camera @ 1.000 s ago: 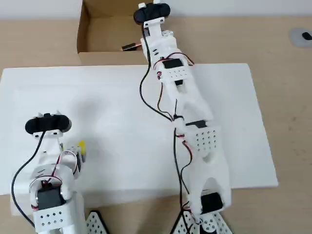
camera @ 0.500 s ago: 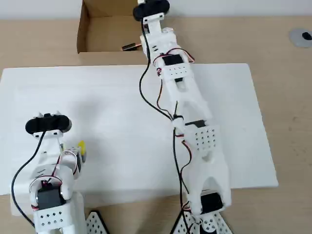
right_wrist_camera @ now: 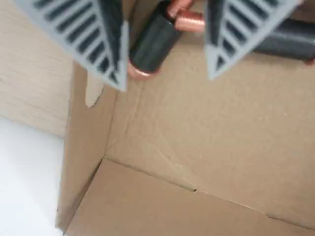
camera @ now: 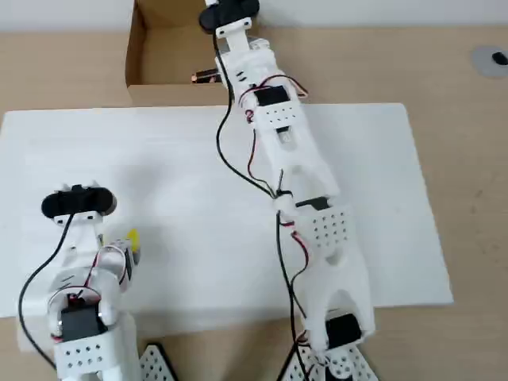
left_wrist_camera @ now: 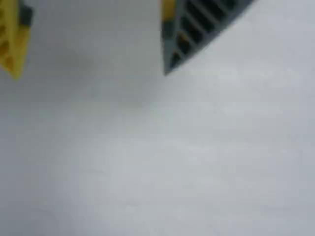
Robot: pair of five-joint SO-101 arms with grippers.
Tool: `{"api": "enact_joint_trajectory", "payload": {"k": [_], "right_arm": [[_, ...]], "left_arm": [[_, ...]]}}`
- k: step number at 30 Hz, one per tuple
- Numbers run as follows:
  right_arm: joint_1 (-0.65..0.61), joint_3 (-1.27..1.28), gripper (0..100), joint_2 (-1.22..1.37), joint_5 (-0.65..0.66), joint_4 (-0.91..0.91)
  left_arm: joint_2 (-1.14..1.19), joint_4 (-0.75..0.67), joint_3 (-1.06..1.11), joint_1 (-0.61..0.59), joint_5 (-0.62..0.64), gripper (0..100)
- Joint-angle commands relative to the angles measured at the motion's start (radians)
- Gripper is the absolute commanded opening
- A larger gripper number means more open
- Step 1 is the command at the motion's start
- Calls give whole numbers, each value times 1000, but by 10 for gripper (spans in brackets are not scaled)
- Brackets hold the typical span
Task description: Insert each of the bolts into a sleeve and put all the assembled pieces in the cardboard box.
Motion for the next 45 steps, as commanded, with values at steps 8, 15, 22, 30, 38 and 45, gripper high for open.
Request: {"api": "enact_joint_trajectory", "payload": {"k": [8,15,22,30,38,45], "right_arm": [[-8,-59,4,-88,-31,120],[-8,-50,9,-223,-170,442],[-8,-48,9,-361,-218,750],[-7,-50,9,-424,-212,947],[-99,-48,9,-470,-216,1241],[-117,-8,9,-578,-270,1347]], "left_arm": [[-2,2,-8,15,-3,199],[-2,0,-8,15,-2,175],[-2,0,-5,15,-2,151],[-2,-2,-3,15,0,150],[-2,-3,-3,15,0,150],[-2,2,-3,15,0,150]]}}
